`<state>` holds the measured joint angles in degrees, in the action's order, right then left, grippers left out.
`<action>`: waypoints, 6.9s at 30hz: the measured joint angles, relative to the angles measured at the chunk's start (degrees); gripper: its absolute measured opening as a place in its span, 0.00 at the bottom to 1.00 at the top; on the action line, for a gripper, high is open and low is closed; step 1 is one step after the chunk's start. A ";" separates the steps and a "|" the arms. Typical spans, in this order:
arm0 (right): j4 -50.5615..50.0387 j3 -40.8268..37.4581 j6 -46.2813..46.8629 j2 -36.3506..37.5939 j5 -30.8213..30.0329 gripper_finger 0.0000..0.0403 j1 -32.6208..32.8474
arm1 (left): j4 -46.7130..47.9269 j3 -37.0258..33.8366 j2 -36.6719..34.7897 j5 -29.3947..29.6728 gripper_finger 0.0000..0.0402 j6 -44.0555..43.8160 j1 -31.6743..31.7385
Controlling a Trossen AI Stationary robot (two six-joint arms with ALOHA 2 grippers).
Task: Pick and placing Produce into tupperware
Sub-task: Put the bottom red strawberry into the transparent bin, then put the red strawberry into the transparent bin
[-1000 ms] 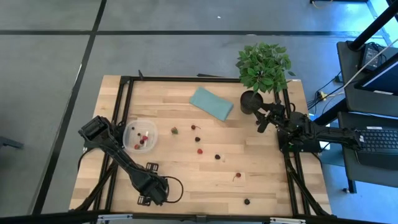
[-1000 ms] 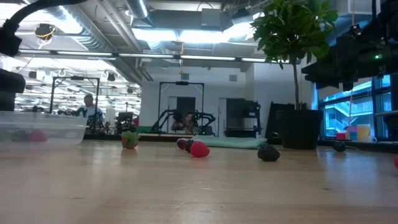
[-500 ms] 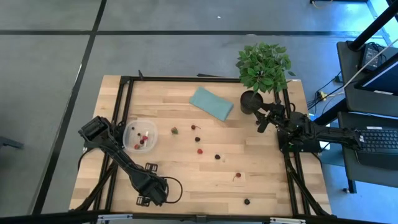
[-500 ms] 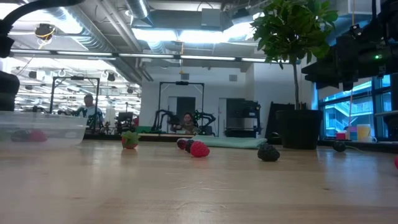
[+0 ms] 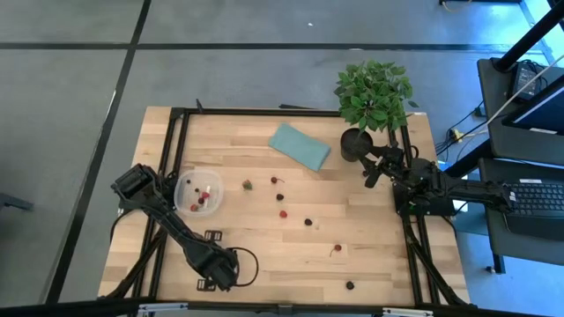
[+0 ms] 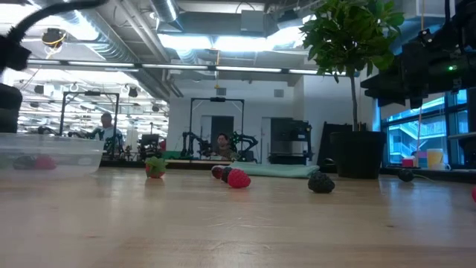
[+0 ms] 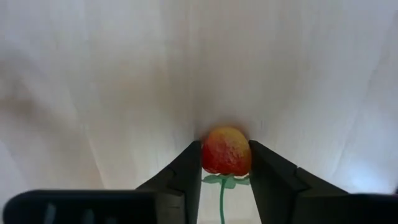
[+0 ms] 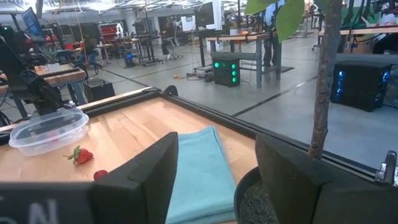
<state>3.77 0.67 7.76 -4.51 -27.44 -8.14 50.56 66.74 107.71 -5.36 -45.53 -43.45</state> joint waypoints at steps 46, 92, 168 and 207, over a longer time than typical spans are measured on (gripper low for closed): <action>0.00 0.00 -0.66 0.00 -0.01 0.54 0.02 | 18.00 -21.24 -34.63 16.11 0.22 -7.92 35.37; 0.00 0.00 -3.72 0.00 -0.01 0.54 0.00 | 0.66 -15.19 -34.79 17.09 0.58 16.63 40.66; -0.04 0.00 -3.83 -4.87 0.57 0.54 0.02 | -2.99 -2.64 -2.44 14.42 0.55 -6.47 50.75; -0.02 0.00 -3.77 -4.85 0.59 0.54 0.00 | -4.49 -2.64 -3.02 10.62 0.37 4.04 51.41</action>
<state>3.75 0.67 3.99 -9.37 -26.85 -8.14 46.08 64.10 104.69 5.26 -41.49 7.97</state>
